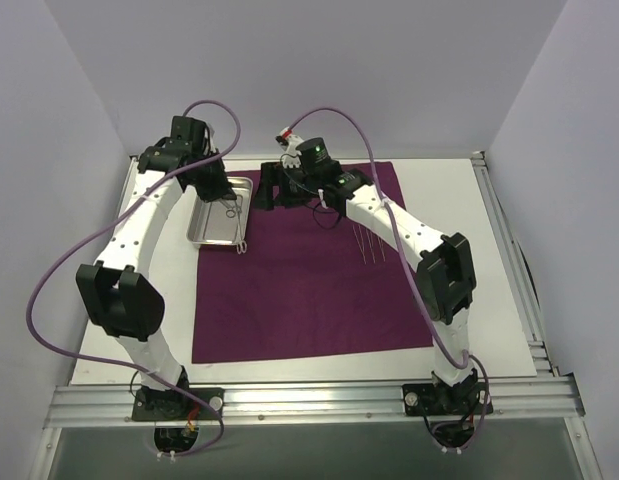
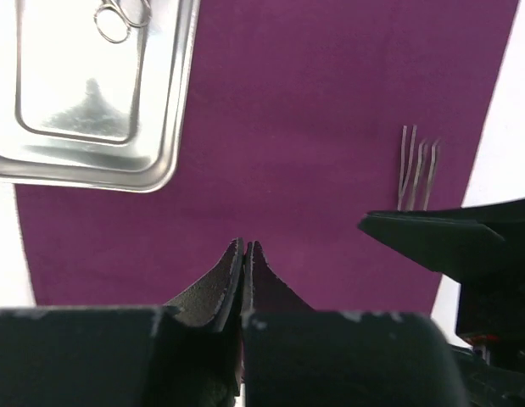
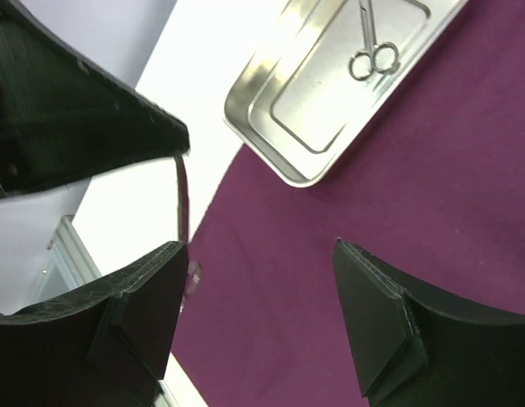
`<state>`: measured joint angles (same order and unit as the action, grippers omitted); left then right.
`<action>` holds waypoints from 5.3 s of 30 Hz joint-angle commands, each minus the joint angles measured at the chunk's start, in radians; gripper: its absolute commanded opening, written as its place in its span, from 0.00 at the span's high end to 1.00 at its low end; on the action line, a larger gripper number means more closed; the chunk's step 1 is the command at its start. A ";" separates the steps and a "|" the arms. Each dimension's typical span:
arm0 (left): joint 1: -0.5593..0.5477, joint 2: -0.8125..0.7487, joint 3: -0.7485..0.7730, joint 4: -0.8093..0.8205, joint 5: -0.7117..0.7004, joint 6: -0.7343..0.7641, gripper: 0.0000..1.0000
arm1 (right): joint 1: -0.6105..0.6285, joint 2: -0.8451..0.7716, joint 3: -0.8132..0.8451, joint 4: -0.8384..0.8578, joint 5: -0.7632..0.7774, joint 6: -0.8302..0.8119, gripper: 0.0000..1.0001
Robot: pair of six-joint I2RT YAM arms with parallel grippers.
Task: Open and lay out the surgical kit
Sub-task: Place the medical item in the surgical kit.
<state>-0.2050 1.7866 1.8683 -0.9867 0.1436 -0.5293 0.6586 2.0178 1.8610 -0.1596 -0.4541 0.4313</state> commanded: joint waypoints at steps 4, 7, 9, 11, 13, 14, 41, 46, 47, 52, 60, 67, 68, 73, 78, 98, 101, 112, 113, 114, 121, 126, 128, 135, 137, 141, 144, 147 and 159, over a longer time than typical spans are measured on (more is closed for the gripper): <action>-0.045 -0.076 -0.050 0.085 0.040 -0.095 0.98 | 0.026 0.019 0.046 0.068 -0.060 0.032 0.31; -0.059 -0.075 -0.049 0.088 0.044 -0.104 0.98 | 0.036 0.024 0.033 0.083 -0.077 0.037 0.33; -0.070 -0.069 -0.041 0.083 0.042 -0.104 0.98 | 0.047 0.027 0.030 0.084 -0.086 0.040 0.34; -0.073 -0.064 -0.034 0.079 0.040 -0.103 0.98 | 0.059 0.027 0.023 0.086 -0.086 0.040 0.35; -0.074 -0.061 -0.028 0.074 0.042 -0.100 0.98 | 0.065 0.030 0.009 0.092 -0.092 0.043 0.35; -0.074 -0.061 -0.024 0.074 0.044 -0.098 0.98 | 0.070 0.033 0.006 0.092 -0.087 0.046 0.37; 0.070 -0.216 -0.320 0.461 0.601 0.129 0.23 | -0.129 -0.109 -0.215 0.131 -0.374 0.072 1.00; -0.009 -0.253 -0.466 0.592 0.757 0.155 0.23 | -0.157 -0.154 -0.187 0.130 -0.475 0.079 1.00; -0.022 -0.268 -0.478 0.605 0.755 0.160 0.23 | -0.157 -0.165 -0.186 0.150 -0.492 0.090 1.00; -0.054 -0.294 -0.534 0.689 0.809 0.143 0.21 | -0.168 -0.194 -0.195 0.285 -0.592 0.185 1.00; -0.054 -0.308 -0.544 0.718 0.892 0.149 0.18 | -0.186 -0.212 -0.236 0.391 -0.629 0.264 1.00; -0.068 -0.293 -0.572 0.801 0.962 0.083 0.25 | -0.209 -0.240 -0.290 0.549 -0.600 0.366 1.00; -0.071 -0.291 -0.575 0.806 0.968 0.077 0.25 | -0.211 -0.241 -0.289 0.554 -0.597 0.371 1.00; -0.088 -0.280 -0.578 0.818 0.982 0.060 0.28 | -0.214 -0.232 -0.286 0.607 -0.584 0.415 1.00; -0.097 -0.262 -0.577 0.842 1.001 0.028 0.65 | -0.212 -0.231 -0.292 0.632 -0.574 0.437 1.00; -0.096 -0.253 -0.440 0.533 0.699 0.153 0.98 | -0.186 -0.169 -0.051 -0.024 -0.350 0.103 0.57; -0.097 -0.244 -0.423 0.491 0.671 0.167 0.98 | -0.165 -0.154 -0.010 -0.112 -0.292 0.052 0.55; -0.099 -0.222 -0.390 0.439 0.588 0.137 0.98 | -0.031 -0.008 0.277 -0.418 -0.011 -0.058 0.52; -0.099 -0.220 -0.390 0.438 0.587 0.137 0.98 | -0.024 -0.002 0.286 -0.431 0.009 -0.060 0.52; -0.099 -0.220 -0.388 0.436 0.585 0.135 0.98 | -0.019 0.004 0.293 -0.440 0.032 -0.063 0.53; -0.099 -0.217 -0.377 0.430 0.571 0.130 0.98 | 0.019 0.036 0.329 -0.507 0.116 -0.091 0.64; -0.097 -0.194 -0.359 0.409 0.564 0.124 0.96 | 0.029 0.047 0.345 -0.529 0.152 -0.097 1.00; -0.094 -0.185 -0.356 0.398 0.548 0.123 0.73 | 0.026 0.048 0.343 -0.529 0.166 -0.097 1.00; -0.041 -0.210 -0.377 0.362 0.492 0.140 0.37 | -0.042 0.058 0.291 -0.563 0.233 -0.111 1.00; -0.010 -0.220 -0.394 0.352 0.478 0.138 0.36 | -0.062 0.061 0.256 -0.578 0.261 -0.124 1.00; 0.070 -0.225 -0.425 0.336 0.501 0.123 0.36 | -0.123 0.119 0.227 -0.659 0.339 -0.150 1.00; 0.082 -0.236 -0.429 0.336 0.496 0.124 0.36 | -0.145 0.147 0.172 -0.667 0.382 -0.172 1.00; 0.085 -0.237 -0.428 0.329 0.482 0.123 0.36 | -0.155 0.156 0.113 -0.643 0.382 -0.186 1.00; 0.130 -0.239 -0.439 0.292 0.448 0.106 0.37 | -0.169 0.222 -0.002 -0.580 0.417 -0.193 0.96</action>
<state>-0.0864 1.5890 1.4326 -0.6830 0.6022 -0.4156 0.4923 2.2238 1.8690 -0.7368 -0.0814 0.2520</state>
